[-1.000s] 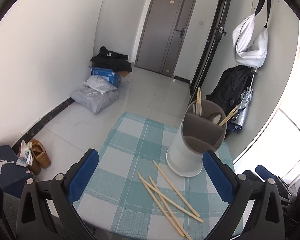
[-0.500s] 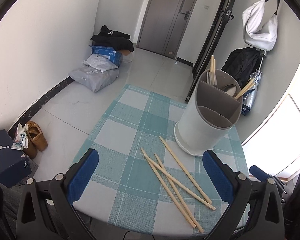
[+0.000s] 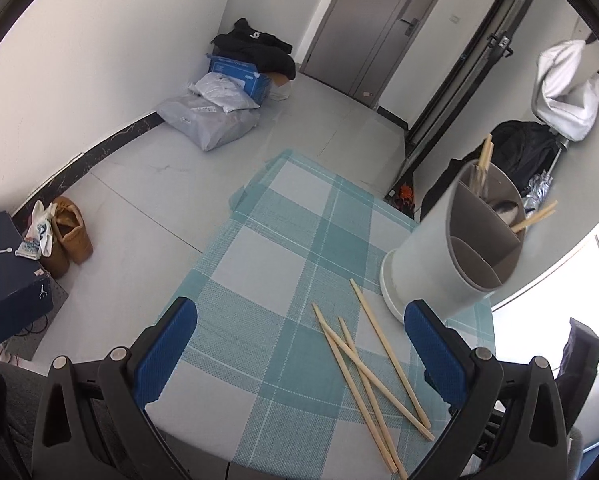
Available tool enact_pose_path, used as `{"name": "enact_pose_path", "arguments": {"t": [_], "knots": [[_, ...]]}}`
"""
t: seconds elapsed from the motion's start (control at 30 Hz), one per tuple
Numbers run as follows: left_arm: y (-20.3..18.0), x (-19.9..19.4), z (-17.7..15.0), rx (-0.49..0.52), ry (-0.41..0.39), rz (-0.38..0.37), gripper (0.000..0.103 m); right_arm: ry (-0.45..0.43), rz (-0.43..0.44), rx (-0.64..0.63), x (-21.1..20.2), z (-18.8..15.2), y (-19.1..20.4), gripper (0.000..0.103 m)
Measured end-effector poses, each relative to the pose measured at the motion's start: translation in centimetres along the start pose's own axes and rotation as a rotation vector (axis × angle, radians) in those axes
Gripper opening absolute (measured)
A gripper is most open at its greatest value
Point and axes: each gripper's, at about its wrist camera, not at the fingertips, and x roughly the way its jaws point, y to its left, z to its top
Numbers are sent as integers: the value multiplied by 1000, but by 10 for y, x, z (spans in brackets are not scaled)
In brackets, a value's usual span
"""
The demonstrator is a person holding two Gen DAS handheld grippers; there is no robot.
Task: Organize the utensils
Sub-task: 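Lower the right gripper onto a chopstick beside the holder and grasp it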
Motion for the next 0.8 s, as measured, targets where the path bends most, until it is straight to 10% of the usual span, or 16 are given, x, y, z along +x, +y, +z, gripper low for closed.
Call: {"name": "enact_pose_path", "arguments": {"t": [0.5,0.8], "knots": [[29,12,16,-113,25,24,102,133,-4,-207,56,10,38,7],[34,8,19,-137,19,25,102,188,-8,-283,42,5,35,5]]}}
